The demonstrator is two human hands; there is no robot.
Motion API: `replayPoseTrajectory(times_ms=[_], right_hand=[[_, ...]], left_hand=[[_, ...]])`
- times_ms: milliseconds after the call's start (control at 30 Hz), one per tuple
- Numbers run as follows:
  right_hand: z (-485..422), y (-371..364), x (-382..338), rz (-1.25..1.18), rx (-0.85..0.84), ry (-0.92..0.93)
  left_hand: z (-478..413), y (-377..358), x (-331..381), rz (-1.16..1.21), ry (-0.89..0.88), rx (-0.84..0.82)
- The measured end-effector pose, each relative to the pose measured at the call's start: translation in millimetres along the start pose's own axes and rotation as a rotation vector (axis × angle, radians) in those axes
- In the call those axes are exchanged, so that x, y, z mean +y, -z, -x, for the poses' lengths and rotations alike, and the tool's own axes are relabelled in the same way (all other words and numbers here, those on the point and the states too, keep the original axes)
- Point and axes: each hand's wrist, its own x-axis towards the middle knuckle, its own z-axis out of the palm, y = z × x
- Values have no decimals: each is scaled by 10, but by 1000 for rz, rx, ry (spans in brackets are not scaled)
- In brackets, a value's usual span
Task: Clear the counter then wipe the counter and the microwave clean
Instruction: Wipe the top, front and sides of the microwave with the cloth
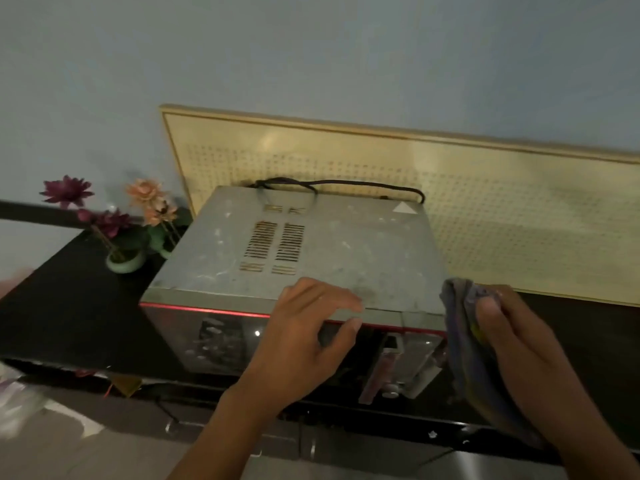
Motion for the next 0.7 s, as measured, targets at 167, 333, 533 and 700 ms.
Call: replayPoseTrajectory(times_ms=[167, 333, 533, 700], right_hand=[[-656, 444, 567, 275, -44, 103], [-1260, 308, 947, 407, -236, 106], [-1319, 58, 1043, 579, -328, 269], [-1164, 239, 976, 597, -525, 284]], left_hand=[[-269, -459, -84, -173, -61, -132], [-366, -694, -190, -342, -83, -217], [-358, -716, -243, -372, -62, -230], [-367, -704, -262, -358, -59, -252]])
